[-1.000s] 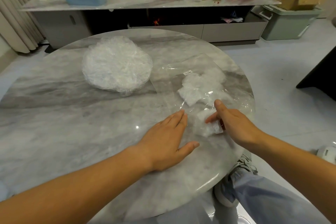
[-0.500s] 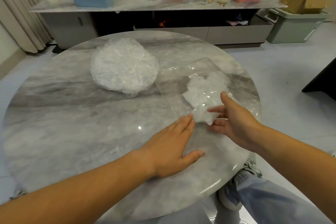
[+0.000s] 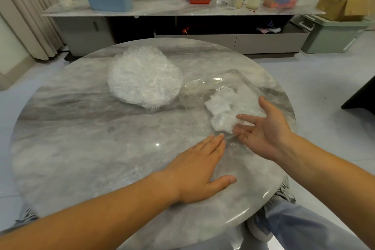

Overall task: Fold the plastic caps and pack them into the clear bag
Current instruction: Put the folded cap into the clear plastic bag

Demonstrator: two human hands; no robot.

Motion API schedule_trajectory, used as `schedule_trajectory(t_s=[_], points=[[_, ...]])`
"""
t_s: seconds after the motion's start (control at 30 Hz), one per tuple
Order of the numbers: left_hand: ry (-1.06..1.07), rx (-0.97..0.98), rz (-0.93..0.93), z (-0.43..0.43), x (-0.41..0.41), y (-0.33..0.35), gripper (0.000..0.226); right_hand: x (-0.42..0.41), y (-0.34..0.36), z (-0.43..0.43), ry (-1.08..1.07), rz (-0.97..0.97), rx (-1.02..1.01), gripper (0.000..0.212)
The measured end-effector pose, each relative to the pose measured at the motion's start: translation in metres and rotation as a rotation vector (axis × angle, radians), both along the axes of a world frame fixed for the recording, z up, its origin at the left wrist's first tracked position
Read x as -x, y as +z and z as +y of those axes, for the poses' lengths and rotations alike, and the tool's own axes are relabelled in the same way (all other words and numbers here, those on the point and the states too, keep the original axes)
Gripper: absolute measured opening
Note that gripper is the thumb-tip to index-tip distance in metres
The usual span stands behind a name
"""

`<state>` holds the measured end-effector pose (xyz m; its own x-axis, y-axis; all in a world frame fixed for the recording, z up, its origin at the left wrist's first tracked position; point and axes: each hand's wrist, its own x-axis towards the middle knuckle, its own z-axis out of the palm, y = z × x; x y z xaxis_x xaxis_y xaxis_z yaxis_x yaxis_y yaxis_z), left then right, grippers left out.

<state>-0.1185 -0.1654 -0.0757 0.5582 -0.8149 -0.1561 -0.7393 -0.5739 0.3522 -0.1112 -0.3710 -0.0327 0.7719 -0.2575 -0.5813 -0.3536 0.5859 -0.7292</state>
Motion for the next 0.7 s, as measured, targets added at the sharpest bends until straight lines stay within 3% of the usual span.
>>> schedule_trajectory(t_s=[0.13,0.27,0.37,0.47,0.6,0.7], points=[[-0.004,0.016,0.007,-0.001,0.000,-0.001,0.086,-0.004,-0.004,0.011,-0.103,-0.021,-0.059,0.070],[-0.002,0.020,0.010,-0.002,-0.001,-0.004,0.087,-0.003,-0.011,0.011,-0.096,-0.058,-0.071,0.088],[-0.010,0.010,0.020,0.001,-0.002,-0.006,0.085,0.005,-0.012,0.003,-0.088,-0.065,0.003,0.089],[-0.021,0.009,0.052,0.004,-0.002,-0.005,0.081,0.021,-0.007,-0.003,-0.093,-0.027,0.163,0.073],[-0.034,0.101,0.124,0.019,-0.002,-0.003,0.070,0.038,0.002,-0.005,-0.128,0.026,0.415,0.026],[0.059,0.151,0.054,0.032,-0.008,0.001,0.065,0.042,0.012,0.005,-0.042,-0.023,0.607,0.020]])
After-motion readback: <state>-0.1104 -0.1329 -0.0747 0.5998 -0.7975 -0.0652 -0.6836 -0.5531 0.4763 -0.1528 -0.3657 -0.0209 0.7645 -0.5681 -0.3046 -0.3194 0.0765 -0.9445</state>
